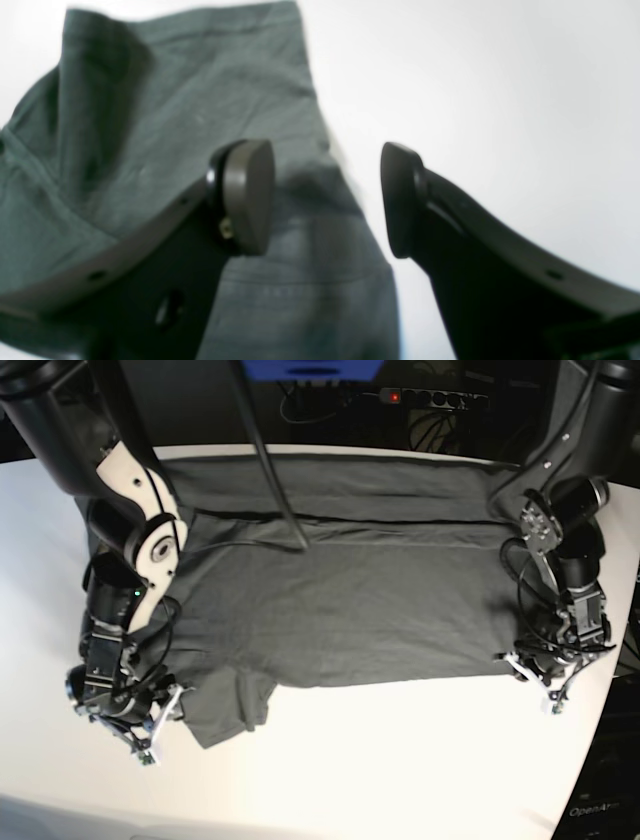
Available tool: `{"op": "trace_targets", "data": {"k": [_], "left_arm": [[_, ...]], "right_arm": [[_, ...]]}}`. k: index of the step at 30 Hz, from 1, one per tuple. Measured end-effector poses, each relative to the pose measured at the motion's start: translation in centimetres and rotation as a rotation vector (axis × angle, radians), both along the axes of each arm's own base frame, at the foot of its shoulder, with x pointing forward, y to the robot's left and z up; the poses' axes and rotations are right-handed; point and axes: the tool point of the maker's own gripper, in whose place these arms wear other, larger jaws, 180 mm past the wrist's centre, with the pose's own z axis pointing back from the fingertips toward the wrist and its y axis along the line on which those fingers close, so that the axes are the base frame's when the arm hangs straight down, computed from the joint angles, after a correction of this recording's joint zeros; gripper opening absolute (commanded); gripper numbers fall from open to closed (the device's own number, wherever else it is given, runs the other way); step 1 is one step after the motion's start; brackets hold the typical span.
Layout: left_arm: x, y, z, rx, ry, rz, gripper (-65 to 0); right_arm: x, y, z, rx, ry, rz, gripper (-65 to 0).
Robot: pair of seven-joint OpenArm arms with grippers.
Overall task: Fold the T-shirt properly
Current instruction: 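Position both grippers at the hem corners and close on the fabric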
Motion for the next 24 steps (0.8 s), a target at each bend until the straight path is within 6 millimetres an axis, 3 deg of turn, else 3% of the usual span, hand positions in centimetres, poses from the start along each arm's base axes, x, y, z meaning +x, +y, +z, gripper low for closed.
{"op": "trace_targets", "data": {"k": [6,20,24], "left_arm": [[0.0,0.0,0.0,-0.001,0.000,0.000,-62.5],[-0.2,0.0,-0.2,-0.007,-0.009,0.006,-62.5],[-0.2,0.0,-0.2,-0.007,-0.009,0.006,-62.5]], "right_arm": [[-0.6,1.2,-1.7,0.054,0.016,0.031,-30.8],[-0.3,1.2,-1.6,0.070,-0.013,0.034,-31.3],[-1.0,1.3,-2.4,0.080,-0.013,0.035,-31.6]]}}
